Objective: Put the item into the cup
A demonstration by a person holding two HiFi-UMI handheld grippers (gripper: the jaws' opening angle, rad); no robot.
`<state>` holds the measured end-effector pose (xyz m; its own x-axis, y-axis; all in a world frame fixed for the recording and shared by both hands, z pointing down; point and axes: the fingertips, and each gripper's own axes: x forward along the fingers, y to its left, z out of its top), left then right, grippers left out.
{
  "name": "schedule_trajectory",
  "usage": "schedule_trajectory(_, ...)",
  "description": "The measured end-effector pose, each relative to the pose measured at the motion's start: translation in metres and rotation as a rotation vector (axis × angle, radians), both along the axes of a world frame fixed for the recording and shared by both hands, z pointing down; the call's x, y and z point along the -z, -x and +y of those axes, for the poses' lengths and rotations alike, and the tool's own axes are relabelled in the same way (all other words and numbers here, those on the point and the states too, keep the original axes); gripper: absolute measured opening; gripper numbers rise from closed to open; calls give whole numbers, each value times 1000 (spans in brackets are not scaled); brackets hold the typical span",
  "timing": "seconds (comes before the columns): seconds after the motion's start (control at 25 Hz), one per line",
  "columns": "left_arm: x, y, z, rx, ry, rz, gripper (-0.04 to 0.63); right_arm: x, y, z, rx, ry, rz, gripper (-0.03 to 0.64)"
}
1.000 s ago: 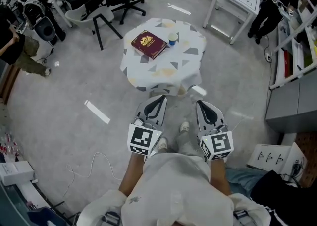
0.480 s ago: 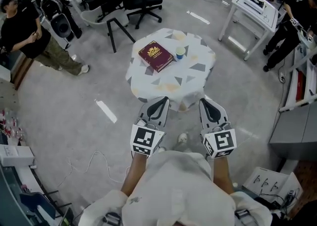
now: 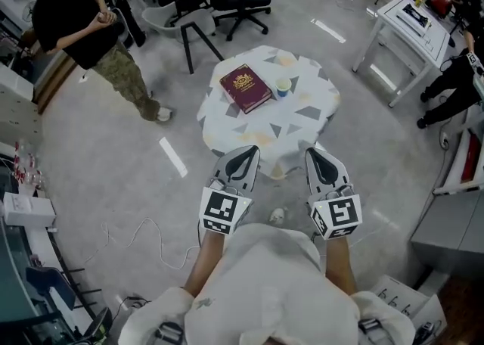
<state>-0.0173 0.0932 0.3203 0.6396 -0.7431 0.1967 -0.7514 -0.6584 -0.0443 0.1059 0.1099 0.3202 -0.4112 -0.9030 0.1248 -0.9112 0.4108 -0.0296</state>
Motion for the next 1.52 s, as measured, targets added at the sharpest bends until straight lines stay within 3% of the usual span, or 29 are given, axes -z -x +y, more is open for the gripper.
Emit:
schedule_trajectory(0.8, -5, -30, -56, 10, -2, 4, 13, -3, -23, -56, 24, -5, -6, 6)
schedule_trajectory(1.52, -9, -25, -190, -72, 18, 68, 13, -4, -21, -175, -82, 30, 55, 6)
